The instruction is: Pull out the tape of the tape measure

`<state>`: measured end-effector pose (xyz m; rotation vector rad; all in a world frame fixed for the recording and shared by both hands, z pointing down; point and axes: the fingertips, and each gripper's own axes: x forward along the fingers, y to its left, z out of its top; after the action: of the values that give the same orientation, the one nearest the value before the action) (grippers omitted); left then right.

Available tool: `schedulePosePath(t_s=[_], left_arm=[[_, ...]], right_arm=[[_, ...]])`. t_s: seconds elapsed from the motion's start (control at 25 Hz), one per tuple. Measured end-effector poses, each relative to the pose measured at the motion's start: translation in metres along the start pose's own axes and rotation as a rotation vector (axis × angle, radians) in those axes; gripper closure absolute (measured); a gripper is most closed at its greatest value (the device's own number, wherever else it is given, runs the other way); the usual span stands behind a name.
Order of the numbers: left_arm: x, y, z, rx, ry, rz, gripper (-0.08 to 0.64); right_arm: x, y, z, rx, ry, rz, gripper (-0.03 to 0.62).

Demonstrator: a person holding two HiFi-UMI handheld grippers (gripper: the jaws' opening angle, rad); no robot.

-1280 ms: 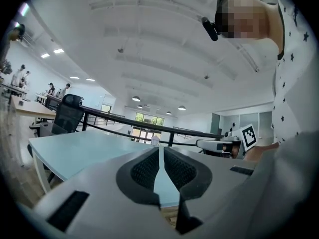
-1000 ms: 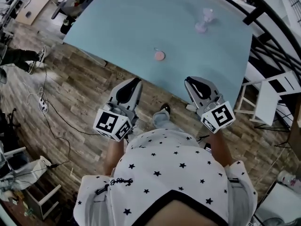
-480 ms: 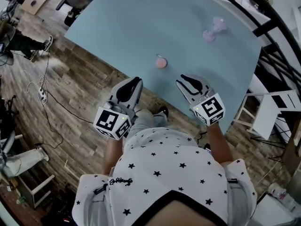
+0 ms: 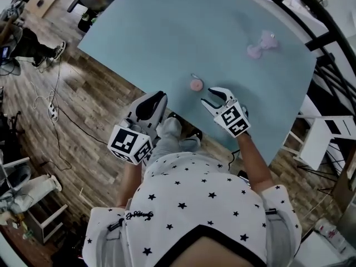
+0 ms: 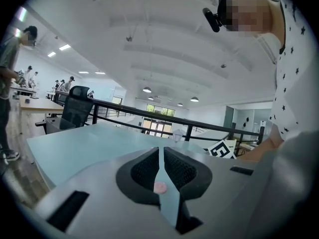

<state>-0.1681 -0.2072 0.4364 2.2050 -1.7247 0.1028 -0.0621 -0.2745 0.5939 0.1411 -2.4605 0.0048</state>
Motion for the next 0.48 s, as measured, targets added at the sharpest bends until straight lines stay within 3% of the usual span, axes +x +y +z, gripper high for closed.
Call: schedulePosePath(t_s=[0.24,0.48], left_arm=[[0.002,0.022,-0.009,-0.030,0.031,0.006,0.509],[-0.001,0.040,-0.012,-0.058,0.033,0.021,0.509]], right_arm=[[0.036,-0.012,0.000,-0.242,0.114,0.096,0.383],[0.062,-0.016,-0.005,-0.312,0.185,0.201,0.348]])
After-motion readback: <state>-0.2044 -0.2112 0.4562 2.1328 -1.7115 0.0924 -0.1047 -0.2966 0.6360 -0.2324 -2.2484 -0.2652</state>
